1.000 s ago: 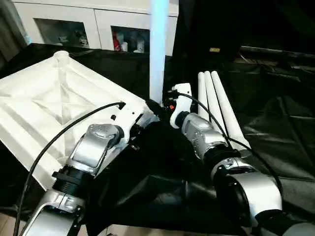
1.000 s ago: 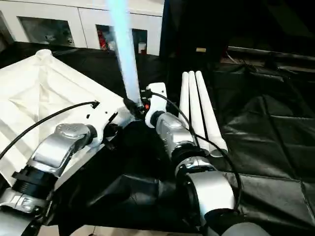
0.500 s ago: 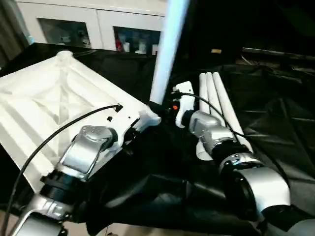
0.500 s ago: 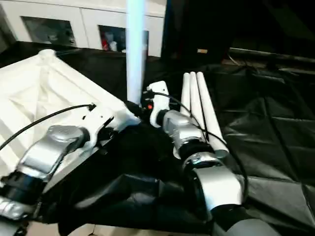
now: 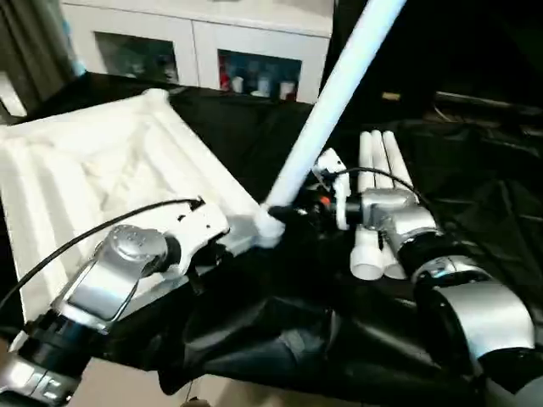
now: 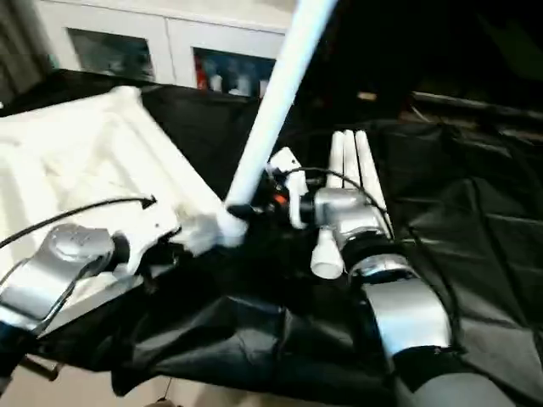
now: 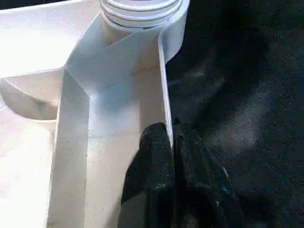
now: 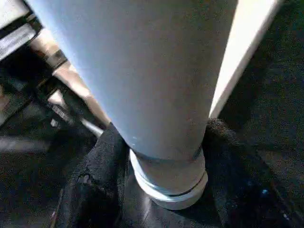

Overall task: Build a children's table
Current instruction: Insert table leg to table base

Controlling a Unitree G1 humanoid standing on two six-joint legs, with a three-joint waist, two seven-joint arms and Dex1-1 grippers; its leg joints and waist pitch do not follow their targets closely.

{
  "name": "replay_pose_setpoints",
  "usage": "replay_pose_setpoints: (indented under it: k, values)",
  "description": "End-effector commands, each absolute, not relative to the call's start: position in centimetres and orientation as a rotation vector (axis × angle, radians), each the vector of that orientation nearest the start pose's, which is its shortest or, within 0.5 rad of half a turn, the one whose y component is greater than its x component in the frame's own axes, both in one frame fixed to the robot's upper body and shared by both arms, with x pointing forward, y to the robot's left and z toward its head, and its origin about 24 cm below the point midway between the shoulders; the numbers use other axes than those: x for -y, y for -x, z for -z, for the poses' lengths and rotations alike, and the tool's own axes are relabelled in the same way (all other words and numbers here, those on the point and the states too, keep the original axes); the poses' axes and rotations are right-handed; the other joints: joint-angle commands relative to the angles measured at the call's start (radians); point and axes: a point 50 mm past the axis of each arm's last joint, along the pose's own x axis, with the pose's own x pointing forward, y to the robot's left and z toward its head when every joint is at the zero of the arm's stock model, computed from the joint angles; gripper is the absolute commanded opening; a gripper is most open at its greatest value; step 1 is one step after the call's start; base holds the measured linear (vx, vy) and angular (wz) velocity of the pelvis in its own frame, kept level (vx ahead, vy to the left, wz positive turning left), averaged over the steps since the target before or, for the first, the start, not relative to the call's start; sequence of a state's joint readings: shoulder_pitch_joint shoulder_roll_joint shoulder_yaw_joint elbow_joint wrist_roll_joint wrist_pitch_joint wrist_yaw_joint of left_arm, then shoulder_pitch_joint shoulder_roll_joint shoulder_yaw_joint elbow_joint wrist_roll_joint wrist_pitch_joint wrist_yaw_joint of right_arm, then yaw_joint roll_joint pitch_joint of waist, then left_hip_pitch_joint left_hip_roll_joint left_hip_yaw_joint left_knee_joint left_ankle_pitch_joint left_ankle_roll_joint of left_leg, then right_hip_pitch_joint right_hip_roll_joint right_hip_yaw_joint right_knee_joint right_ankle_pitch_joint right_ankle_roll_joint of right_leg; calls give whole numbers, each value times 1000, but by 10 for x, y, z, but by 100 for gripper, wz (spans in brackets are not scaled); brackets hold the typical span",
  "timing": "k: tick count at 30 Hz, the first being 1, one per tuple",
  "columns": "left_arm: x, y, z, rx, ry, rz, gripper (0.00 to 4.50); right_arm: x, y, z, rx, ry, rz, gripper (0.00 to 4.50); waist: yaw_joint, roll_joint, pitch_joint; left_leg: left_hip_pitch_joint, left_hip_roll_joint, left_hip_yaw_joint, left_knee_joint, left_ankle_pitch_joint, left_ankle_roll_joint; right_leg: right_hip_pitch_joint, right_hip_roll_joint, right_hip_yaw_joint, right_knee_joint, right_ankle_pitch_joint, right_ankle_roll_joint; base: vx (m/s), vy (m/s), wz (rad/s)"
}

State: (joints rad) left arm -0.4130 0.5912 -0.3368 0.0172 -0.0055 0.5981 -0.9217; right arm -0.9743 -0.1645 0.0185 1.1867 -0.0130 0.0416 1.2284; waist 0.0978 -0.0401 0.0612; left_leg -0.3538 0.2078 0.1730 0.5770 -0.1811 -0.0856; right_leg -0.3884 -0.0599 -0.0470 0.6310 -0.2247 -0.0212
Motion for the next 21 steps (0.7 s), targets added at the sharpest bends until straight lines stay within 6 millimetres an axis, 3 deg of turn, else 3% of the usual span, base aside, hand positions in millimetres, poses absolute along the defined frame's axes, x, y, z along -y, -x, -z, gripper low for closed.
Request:
replay_pose_setpoints:
  k: [1,6,12,21]
  values:
    - [-126,-276,-94,-430,-566,1250,0,102,-343,-43,-623,114,-1343,198,-3,21,-60,10,31,1,-62,-179,16,40,-74,41,-64,-61,-276,0,0,0]
    - [-124,-276,-94,-423,-585,1289,0,103,-342,-45,-636,158,-1403,198,-2,19,-61,13,31,-2,-65,-211,-5,39,-72,42,-65,-88,-263,0,0,0]
    - [-124,-276,-94,-416,-593,1344,0,101,-336,-45,-684,194,-1521,196,5,16,-63,10,31,0,-61,-187,12,40,-72,42,-63,-57,-267,0,0,0]
    - [-125,-276,-93,-425,-596,1352,0,102,-333,-44,-723,204,-1562,195,6,14,-63,12,31,-1,-64,-201,-1,40,-73,42,-63,-67,-265,0,0,0]
